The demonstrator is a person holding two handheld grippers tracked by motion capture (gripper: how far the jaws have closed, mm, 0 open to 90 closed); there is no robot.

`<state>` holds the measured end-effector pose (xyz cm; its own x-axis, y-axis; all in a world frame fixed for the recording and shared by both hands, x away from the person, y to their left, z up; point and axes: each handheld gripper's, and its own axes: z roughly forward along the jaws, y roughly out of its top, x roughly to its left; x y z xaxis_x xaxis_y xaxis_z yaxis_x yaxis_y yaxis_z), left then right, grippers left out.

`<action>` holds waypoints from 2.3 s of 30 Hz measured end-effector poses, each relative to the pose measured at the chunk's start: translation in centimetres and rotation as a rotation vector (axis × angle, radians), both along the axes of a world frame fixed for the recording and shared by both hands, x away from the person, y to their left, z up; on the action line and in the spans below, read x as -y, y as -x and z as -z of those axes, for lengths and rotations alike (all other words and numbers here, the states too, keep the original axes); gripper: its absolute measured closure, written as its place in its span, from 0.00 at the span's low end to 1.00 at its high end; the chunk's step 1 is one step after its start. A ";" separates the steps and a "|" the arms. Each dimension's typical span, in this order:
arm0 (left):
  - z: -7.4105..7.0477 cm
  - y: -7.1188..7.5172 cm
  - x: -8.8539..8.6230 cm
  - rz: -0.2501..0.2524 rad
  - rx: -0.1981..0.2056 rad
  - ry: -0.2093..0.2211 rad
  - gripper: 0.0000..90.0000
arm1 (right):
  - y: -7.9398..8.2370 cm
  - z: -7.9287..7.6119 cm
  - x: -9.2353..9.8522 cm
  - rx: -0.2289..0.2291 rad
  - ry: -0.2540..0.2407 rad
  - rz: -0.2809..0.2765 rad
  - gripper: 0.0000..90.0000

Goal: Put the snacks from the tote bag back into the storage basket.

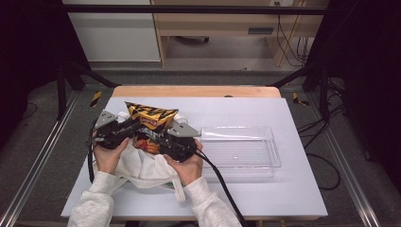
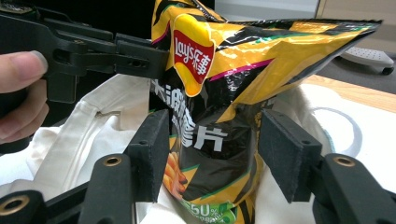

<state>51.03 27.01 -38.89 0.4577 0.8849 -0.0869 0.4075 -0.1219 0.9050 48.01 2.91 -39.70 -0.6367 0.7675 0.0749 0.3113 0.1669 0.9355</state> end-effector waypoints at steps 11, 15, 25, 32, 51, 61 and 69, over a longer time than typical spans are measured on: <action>0.2 -0.1 0.1 0.007 -0.019 -0.006 0.97 | -0.5 0.0 -0.8 -0.004 -0.002 0.001 0.48; 0.1 0.1 0.1 0.016 -0.014 -0.019 1.00 | -0.6 0.0 -0.7 -0.005 -0.010 0.005 0.48; -0.5 2.6 -0.5 0.043 0.022 -0.014 1.00 | -1.2 0.1 -0.8 -0.012 -0.046 0.030 0.55; -0.6 3.0 -0.5 0.003 0.039 -0.051 1.00 | -1.4 0.0 -1.1 -0.004 -0.038 0.063 0.56; 0.1 2.3 -1.2 -0.056 0.056 -0.034 0.67 | -2.7 0.5 -1.8 -0.022 0.028 0.098 0.91; 0.0 1.5 -0.9 -0.004 0.067 0.000 0.46 | -1.8 0.6 -1.5 0.016 0.039 0.011 1.00; 0.9 0.2 -0.2 0.053 0.002 0.022 0.54 | -1.5 0.8 -1.3 0.021 0.037 -0.018 1.00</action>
<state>50.85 27.19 -39.80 0.5043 0.8571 -0.1050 0.3988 -0.1233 0.9087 49.47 4.21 -40.48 -0.6516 0.7578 0.0330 0.2884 0.2073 0.9348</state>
